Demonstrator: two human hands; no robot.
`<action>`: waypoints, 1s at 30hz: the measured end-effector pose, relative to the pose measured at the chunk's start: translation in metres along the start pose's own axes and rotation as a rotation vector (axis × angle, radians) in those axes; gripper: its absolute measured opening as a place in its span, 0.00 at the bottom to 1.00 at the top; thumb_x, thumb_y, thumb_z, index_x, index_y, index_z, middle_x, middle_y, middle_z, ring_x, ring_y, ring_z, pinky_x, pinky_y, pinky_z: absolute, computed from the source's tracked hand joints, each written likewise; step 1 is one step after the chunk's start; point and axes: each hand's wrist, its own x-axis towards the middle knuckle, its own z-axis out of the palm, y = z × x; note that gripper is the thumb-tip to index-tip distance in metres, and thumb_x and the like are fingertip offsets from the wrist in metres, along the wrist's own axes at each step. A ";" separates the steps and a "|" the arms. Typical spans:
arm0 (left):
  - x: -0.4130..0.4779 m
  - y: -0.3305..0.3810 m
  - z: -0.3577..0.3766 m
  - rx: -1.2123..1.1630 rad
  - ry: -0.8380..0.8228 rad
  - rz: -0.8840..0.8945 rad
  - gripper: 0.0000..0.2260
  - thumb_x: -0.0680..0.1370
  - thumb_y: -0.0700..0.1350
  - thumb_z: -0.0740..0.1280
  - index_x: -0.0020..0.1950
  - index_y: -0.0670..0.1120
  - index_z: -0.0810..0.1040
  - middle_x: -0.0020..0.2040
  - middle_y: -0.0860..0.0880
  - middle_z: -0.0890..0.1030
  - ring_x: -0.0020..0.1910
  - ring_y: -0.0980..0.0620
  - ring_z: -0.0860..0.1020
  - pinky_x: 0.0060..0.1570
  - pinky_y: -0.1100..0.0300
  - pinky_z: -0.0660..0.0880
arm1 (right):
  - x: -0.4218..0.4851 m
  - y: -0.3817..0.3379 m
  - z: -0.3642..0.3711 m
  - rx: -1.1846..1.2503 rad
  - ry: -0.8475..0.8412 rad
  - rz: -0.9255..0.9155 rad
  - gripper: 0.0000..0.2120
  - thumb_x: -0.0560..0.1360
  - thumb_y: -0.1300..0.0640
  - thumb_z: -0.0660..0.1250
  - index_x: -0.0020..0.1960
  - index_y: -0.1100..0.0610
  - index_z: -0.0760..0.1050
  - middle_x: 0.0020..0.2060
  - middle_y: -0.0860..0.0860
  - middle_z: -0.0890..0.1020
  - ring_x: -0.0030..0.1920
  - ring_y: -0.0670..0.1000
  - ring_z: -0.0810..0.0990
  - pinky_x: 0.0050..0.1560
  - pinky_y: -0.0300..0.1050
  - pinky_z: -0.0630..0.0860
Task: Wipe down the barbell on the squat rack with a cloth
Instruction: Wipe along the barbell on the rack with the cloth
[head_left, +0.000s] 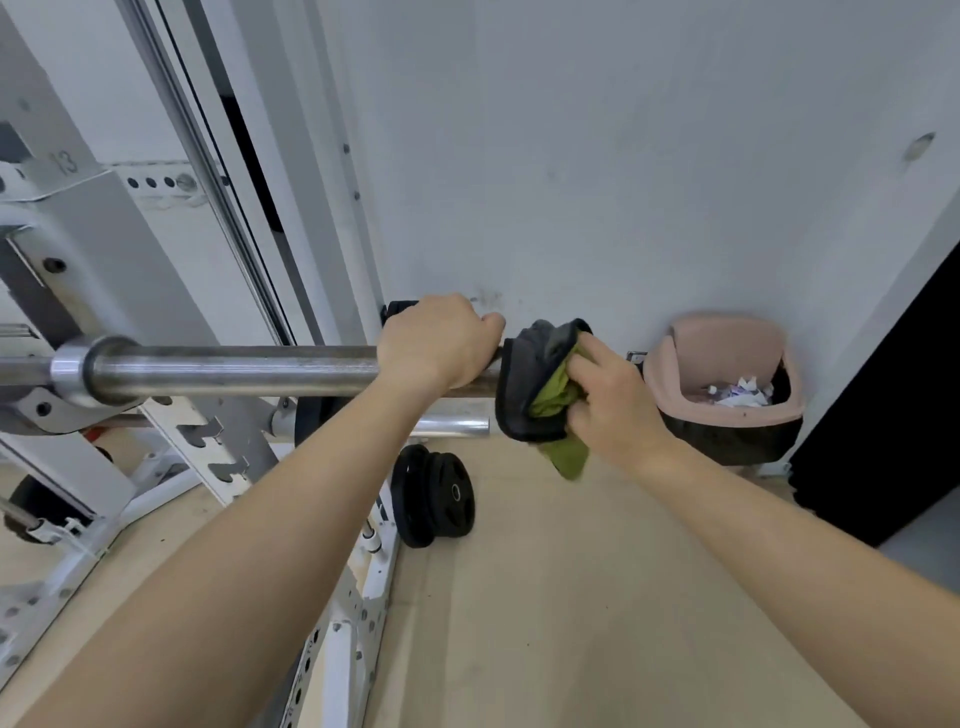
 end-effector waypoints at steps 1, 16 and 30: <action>-0.002 -0.001 0.001 -0.004 0.028 0.022 0.19 0.79 0.53 0.54 0.32 0.43 0.69 0.31 0.46 0.73 0.28 0.46 0.71 0.29 0.57 0.64 | 0.002 -0.003 0.000 0.101 0.026 0.128 0.10 0.62 0.73 0.59 0.40 0.66 0.74 0.40 0.58 0.78 0.39 0.59 0.76 0.36 0.49 0.72; -0.026 -0.018 0.001 -0.266 0.272 0.218 0.20 0.81 0.51 0.54 0.33 0.45 0.73 0.32 0.48 0.76 0.35 0.43 0.77 0.32 0.53 0.69 | -0.025 -0.086 -0.019 1.006 0.304 0.881 0.16 0.80 0.71 0.59 0.64 0.60 0.74 0.40 0.56 0.86 0.37 0.53 0.86 0.34 0.47 0.82; -0.231 -0.133 -0.023 -1.237 -0.069 -0.077 0.17 0.74 0.56 0.69 0.63 0.57 0.77 0.57 0.54 0.82 0.57 0.54 0.81 0.61 0.47 0.77 | -0.069 -0.254 0.057 0.964 -0.072 0.810 0.13 0.80 0.66 0.59 0.57 0.57 0.80 0.51 0.60 0.86 0.49 0.56 0.85 0.53 0.53 0.82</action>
